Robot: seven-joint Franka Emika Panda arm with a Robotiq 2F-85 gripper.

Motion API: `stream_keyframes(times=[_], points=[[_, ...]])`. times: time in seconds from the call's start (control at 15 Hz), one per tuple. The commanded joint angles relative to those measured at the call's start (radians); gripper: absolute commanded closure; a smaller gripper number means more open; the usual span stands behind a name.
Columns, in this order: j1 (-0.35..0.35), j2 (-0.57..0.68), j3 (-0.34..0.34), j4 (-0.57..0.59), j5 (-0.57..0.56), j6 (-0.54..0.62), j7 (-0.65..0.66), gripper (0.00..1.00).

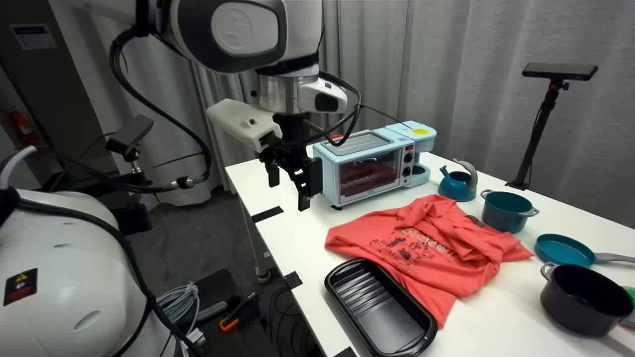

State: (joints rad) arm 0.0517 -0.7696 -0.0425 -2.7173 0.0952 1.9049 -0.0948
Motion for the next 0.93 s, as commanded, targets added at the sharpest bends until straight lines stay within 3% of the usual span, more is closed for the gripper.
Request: stream_keyframes(times=[0.0,0.6,0.87], points=[[-0.005,0.002,0.004,0.002,0.003,-0.002,-0.003,0.00],[-0.005,0.002,0.004,0.002,0.003,-0.002,-0.003,0.00],[-0.007,0.072,0.005,0.053,-0.002,0.040,-0.003,0.00]])
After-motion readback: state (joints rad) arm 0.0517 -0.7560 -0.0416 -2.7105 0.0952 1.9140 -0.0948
